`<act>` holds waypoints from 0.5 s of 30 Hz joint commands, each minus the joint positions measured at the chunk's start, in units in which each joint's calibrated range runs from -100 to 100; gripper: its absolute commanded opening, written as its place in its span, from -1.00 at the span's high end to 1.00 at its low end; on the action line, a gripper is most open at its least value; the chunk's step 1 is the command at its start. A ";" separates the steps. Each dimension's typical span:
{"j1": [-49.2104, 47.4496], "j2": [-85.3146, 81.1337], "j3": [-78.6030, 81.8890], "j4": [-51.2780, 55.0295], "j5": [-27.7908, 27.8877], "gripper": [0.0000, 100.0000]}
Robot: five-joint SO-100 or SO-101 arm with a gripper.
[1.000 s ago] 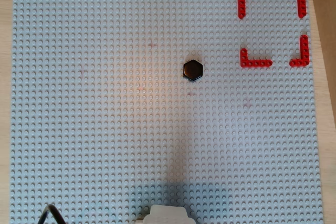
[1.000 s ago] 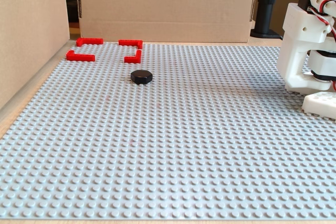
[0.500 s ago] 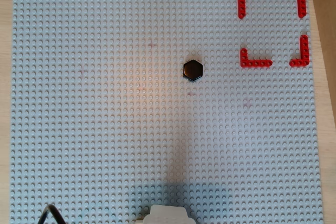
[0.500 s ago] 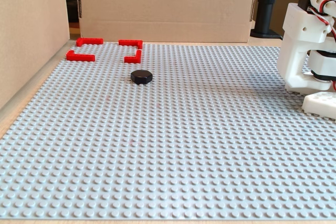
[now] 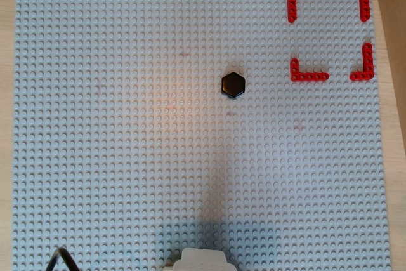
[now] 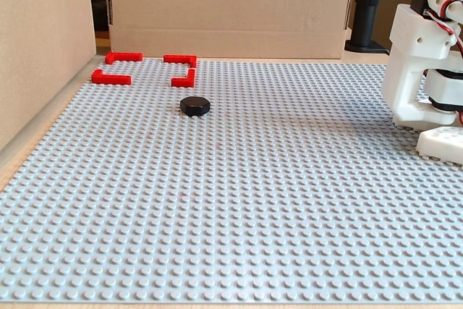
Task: Grab the Lego and store it in red box
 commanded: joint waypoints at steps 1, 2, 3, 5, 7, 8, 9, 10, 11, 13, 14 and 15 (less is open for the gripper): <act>-0.02 -0.51 -0.79 0.33 0.09 0.94; -0.02 -0.51 -0.79 0.33 0.09 0.94; -0.02 -0.51 -0.79 0.33 0.09 0.94; -0.02 -0.51 -0.79 0.33 0.09 0.94; -0.02 -0.51 -0.79 0.33 0.09 0.94; -0.02 -0.51 -0.79 0.33 0.09 0.94; -0.02 -0.51 -0.79 0.33 0.09 0.94; -0.02 -0.51 -0.79 0.33 0.09 0.94; -0.02 -0.51 -0.79 0.33 0.09 0.94; -0.02 -0.51 -0.79 0.33 0.09 0.94; -0.02 -0.51 -0.79 0.33 0.09 0.94; -0.39 -0.51 -0.79 0.33 -0.28 0.94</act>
